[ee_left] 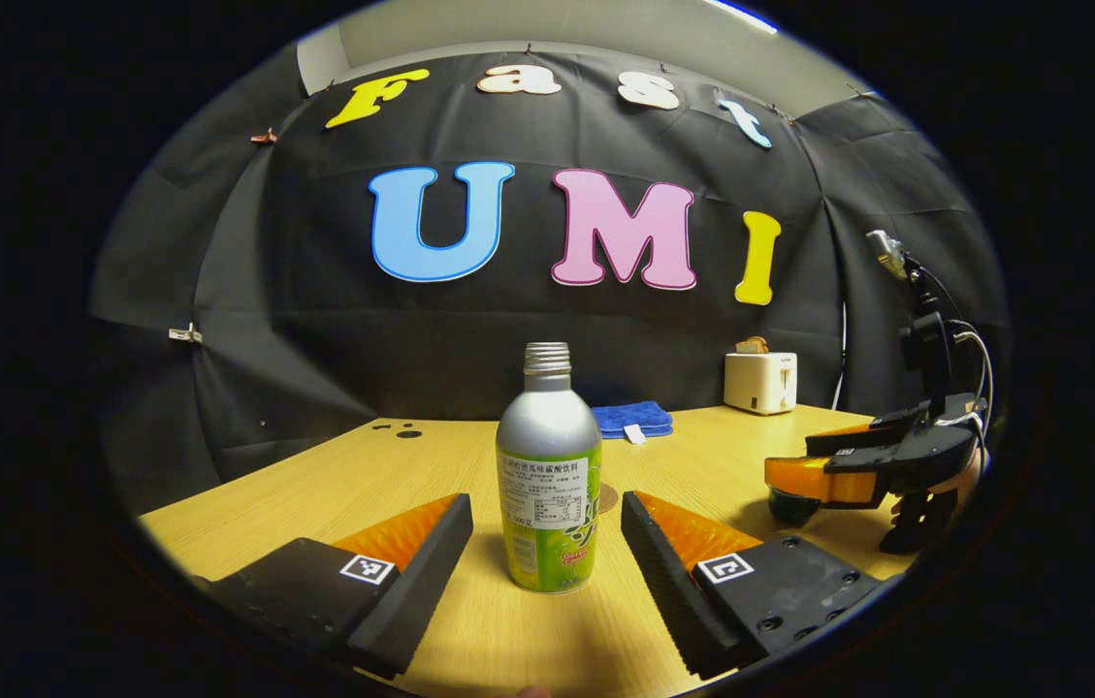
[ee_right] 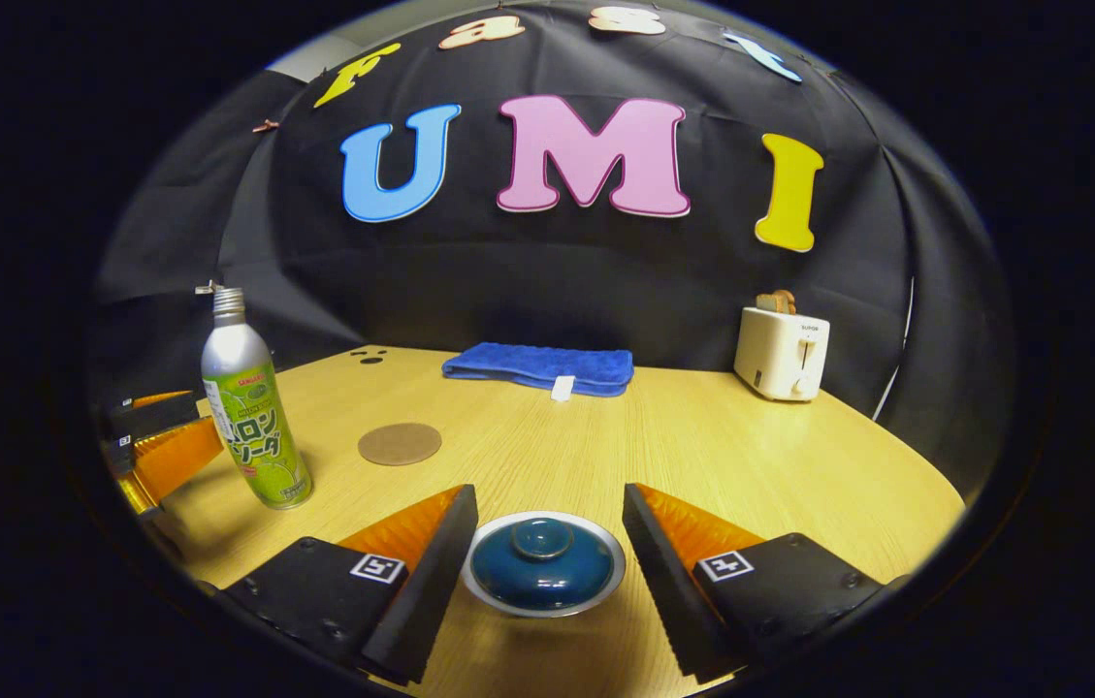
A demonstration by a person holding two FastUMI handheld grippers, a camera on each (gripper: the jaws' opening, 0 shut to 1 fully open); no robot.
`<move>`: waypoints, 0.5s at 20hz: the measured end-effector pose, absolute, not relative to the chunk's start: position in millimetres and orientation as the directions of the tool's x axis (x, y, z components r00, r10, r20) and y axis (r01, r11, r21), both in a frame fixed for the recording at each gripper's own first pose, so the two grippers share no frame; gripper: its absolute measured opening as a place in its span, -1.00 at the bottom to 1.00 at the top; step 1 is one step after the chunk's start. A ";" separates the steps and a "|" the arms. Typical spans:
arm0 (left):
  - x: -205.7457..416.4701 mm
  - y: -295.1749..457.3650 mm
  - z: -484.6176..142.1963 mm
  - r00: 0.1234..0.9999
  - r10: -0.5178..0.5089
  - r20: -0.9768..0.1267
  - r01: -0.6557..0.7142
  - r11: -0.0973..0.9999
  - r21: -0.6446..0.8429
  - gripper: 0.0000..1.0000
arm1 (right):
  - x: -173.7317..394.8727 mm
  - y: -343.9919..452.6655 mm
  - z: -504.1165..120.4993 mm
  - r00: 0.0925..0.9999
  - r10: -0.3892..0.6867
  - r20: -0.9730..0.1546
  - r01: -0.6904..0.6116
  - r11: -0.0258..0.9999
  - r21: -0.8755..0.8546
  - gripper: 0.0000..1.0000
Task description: Open the teacup lid with one hand, grasp the water bottle and pour water into the teacup with the other hand; after pouring, place the water bottle on the coaster and then close the teacup lid.
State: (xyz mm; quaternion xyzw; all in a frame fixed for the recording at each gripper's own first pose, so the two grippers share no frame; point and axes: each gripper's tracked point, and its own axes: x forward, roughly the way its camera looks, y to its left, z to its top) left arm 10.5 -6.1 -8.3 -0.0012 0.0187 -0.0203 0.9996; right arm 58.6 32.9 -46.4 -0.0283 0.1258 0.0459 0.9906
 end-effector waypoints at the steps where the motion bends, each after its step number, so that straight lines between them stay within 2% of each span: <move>1: 9.9 -6.6 -8.3 0.998 -0.041 -0.037 0.040 0.999 -0.003 0.95 | 59.0 32.9 -46.5 0.964 0.085 -0.254 -0.099 0.994 -0.043 0.70; 4: 9.9 -6.3 -8.4 0.998 -0.040 -0.038 0.040 0.999 -0.003 0.95 | 58.9 36.1 -45.7 0.964 0.096 -0.249 -0.110 0.993 -0.043 0.31; 6: 9.9 -6.5 -8.7 0.998 -0.041 -0.038 0.041 0.999 -0.004 0.95 | 57.8 34.4 -44.8 0.964 0.093 -0.250 -0.108 0.993 -0.047 0.23; 8: 10.7 -6.2 -8.3 0.998 -0.041 -0.037 0.041 0.999 -0.004 0.95 | 56.7 35.7 -44.9 0.964 0.102 -0.246 -0.115 0.993 -0.038 0.01; 9: 11.3 -6.5 -8.0 0.998 -0.041 -0.038 0.041 0.999 -0.004 0.95 | 58.1 35.4 -44.5 0.965 0.102 -0.240 -0.113 0.993 -0.033 -0.26; 10: 11.0 -6.5 -8.9 0.998 -0.041 -0.039 0.041 0.999 -0.004 0.95 | 57.8 34.7 -43.9 0.965 0.106 -0.241 -0.115 0.993 -0.026 -0.40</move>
